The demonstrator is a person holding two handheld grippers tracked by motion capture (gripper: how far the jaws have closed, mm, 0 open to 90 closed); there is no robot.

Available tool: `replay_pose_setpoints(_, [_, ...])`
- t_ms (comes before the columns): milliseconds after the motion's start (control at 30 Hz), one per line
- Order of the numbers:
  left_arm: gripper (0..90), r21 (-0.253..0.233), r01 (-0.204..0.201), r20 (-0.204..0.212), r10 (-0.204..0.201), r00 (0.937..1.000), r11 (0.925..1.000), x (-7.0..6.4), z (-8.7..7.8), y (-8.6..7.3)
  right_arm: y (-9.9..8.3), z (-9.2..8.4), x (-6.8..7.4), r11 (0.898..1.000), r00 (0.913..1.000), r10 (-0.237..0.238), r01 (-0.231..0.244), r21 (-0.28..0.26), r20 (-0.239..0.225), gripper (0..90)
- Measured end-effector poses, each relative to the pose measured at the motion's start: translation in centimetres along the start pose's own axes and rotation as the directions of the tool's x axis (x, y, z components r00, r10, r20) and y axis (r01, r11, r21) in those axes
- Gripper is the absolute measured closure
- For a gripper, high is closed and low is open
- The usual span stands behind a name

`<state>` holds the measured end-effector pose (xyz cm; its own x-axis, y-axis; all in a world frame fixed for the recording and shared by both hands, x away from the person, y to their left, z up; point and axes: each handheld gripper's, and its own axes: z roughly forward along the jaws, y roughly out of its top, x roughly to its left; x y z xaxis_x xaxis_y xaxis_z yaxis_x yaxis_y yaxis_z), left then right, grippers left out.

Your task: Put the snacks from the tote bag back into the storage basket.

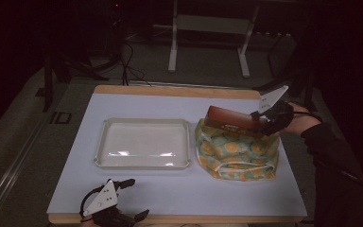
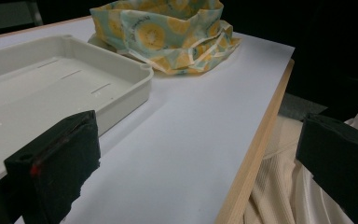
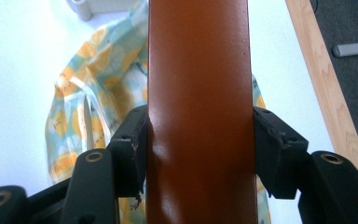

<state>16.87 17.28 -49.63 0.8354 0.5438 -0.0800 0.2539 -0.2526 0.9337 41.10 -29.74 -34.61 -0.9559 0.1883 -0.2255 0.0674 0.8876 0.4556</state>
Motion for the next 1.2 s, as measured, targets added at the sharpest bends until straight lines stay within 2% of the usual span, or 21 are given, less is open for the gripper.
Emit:
replay_pose_setpoints(667, [0.0, -0.008, -0.005, 0.012, 0.005, 0.9999, 1.0000, 0.0, -0.1, 0.0, 5.9, 1.9, 0.6, 0.995, 0.9941, -0.101, 0.100, -0.015, -0.041, 43.1])
replay_pose_setpoints(900, [0.0, -0.009, -0.007, 0.012, 0.007, 0.9999, 0.9999, -0.1, -0.1, 0.0, 8.1, 2.8, 1.2, 0.989, 0.9880, -0.143, 0.141, -0.036, -0.059, 43.1])
replay_pose_setpoints(1000, [0.0, -0.011, -0.004, 0.010, 0.004, 0.9999, 0.9999, 0.0, -0.1, 0.0, 9.0, 3.3, 1.6, 0.985, 0.9829, -0.171, 0.169, -0.039, -0.068, 43.1])
replay_pose_setpoints(1200, [0.0, -0.008, -0.008, 0.012, 0.008, 0.9999, 0.9999, 0.0, -0.1, 0.0, 10.4, 4.5, 2.0, 0.981, 0.9774, -0.192, 0.189, -0.045, -0.088, 43.1])
